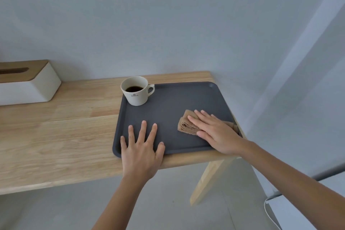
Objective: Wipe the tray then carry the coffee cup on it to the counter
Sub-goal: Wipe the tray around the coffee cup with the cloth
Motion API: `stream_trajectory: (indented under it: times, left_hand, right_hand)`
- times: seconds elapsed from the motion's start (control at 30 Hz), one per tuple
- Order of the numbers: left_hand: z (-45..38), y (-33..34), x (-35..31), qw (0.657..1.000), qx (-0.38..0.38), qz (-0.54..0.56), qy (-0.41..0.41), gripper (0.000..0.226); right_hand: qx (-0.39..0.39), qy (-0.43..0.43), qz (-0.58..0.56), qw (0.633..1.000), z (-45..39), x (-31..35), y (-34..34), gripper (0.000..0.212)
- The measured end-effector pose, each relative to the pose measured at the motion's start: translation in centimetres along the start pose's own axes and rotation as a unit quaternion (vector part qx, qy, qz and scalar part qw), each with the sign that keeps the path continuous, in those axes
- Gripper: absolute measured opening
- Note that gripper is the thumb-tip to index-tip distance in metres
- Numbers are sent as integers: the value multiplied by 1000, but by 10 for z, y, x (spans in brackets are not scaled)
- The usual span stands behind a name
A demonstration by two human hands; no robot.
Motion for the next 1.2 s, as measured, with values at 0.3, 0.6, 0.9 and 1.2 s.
stream_trajectory:
  times: [0.3,0.6,0.9,1.2]
  left_hand:
    - [0,-2,3,1000,6,-3,21,74]
    - [2,-1,1,1000,0,-1,7,71]
    - [3,-2,-2,1000,-4,6,-4,73]
    - [1,0,-2,1000,12,10,-3,63]
  right_hand:
    - [0,65,-1,998,-68,-42,-28,53]
    - [-25,138,7,990,-102,-55,-37,53]
    - [5,59,1,998,-19,0,-7,53]
    - [-32,50,-81,995,3,14,-12,54]
Point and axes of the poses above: each hand's wrist, its own z-axis away from the middle knuckle, its own y-axis out of the palm, x = y × z, the point moved 4 cm from there along -z, towards the middle knuckle, and after that the axes turned 9 degrees about x, right-handed, at the moved point
